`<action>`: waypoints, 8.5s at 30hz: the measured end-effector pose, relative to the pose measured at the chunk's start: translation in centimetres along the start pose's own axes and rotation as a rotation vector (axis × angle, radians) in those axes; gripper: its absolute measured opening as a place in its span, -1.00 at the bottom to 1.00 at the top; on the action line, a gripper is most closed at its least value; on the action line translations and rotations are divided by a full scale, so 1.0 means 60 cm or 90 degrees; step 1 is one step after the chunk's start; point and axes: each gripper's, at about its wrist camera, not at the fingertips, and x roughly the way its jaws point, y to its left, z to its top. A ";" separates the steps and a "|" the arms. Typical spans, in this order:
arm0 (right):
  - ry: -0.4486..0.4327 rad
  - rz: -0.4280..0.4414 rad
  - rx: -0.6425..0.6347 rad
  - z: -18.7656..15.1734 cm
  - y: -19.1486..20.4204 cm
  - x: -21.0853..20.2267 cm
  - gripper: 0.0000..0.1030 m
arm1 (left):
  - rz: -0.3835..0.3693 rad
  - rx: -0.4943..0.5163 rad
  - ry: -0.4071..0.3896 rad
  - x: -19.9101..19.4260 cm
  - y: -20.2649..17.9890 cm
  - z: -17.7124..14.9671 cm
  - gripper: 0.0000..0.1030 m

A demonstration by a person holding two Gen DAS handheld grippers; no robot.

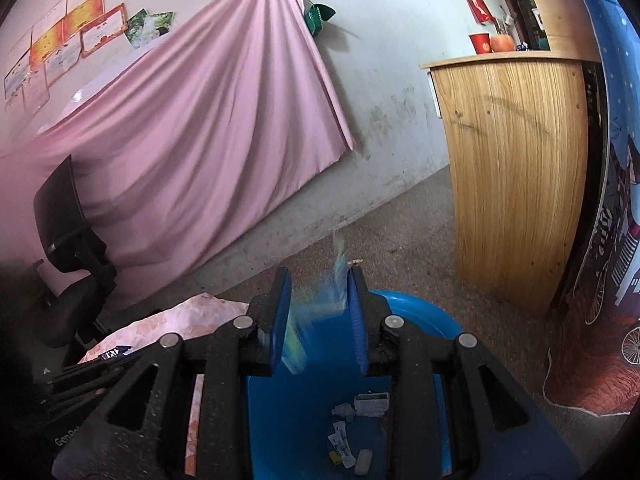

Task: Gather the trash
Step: 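Carry the green packet and yellow stick over the blue basin and release both, then move both grippers back to the bed toward the brown round piece, then grasp the brown round slice with the left gripper while the right gripper grasps the blue wrapper, then lift the brown slice and blue wrapper and carry both over the blue basin, then open both grippers to drop the slice and wrapper into the basin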

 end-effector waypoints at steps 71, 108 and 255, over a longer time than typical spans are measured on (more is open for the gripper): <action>-0.068 0.247 -0.368 -0.120 0.380 0.028 1.00 | 0.483 -0.173 -0.292 -0.350 0.304 -0.230 0.96; 0.306 0.283 -0.313 -0.128 0.371 0.246 1.00 | 0.223 -0.144 0.126 -0.077 0.398 -0.194 -0.55; 0.050 0.006 -0.031 -0.065 0.015 -0.022 0.32 | 0.107 -0.056 -0.094 -0.086 0.056 -0.010 0.50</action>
